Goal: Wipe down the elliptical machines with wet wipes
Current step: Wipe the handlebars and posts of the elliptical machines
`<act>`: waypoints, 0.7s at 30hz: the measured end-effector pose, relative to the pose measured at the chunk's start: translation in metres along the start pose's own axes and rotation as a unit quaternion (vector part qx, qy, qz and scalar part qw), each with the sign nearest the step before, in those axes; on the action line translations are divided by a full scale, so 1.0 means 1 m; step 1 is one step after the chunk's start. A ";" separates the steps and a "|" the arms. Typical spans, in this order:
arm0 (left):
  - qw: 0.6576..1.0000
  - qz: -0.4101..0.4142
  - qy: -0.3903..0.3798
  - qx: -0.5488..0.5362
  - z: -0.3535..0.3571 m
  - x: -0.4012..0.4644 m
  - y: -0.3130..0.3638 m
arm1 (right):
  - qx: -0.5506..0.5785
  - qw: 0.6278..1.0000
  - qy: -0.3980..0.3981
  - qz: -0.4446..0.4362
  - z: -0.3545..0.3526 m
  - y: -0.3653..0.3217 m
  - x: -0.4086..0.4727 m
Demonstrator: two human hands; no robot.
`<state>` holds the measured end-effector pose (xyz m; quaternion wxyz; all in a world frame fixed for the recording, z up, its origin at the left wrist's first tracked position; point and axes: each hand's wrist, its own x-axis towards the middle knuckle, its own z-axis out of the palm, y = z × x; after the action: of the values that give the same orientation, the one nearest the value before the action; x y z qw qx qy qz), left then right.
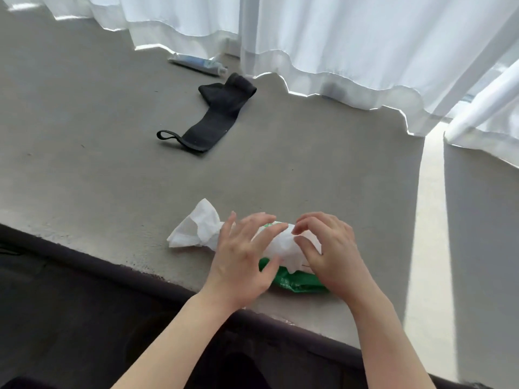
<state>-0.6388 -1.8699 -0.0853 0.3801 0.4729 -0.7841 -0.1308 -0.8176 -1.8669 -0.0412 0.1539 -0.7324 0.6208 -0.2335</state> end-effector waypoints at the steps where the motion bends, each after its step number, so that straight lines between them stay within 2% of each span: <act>1: 0.999 0.011 -0.028 0.015 0.005 0.001 0.002 | -0.002 1.000 -0.029 -0.007 -0.002 0.004 0.000; 3: 0.999 0.014 -0.042 0.026 0.013 0.005 0.004 | -0.003 0.998 -0.056 -0.011 -0.003 0.011 0.000; 7: 0.995 -0.067 -0.003 -0.067 0.011 0.019 0.018 | 0.019 1.000 0.006 -0.015 -0.007 0.017 0.006; 11: 0.973 -0.147 0.030 -0.177 0.000 0.035 0.031 | 0.089 0.995 0.043 -0.015 -0.021 0.017 0.012; 15: 0.947 -0.206 0.040 -0.241 -0.007 0.061 0.040 | 0.091 0.991 0.087 -0.053 -0.034 0.010 0.028; 19: 0.906 -0.240 0.036 -0.348 -0.013 0.086 0.041 | 0.150 0.981 0.109 -0.052 -0.057 0.001 0.045; 21: 0.866 -0.252 -0.002 -0.432 -0.015 0.091 0.042 | 0.169 0.976 0.123 -0.061 -0.065 -0.002 0.053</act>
<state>-0.6794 -1.9224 -0.0082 0.4992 0.4422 -0.5041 -0.5488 -0.8447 -1.9140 0.0225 0.1835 -0.6978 0.5410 -0.4321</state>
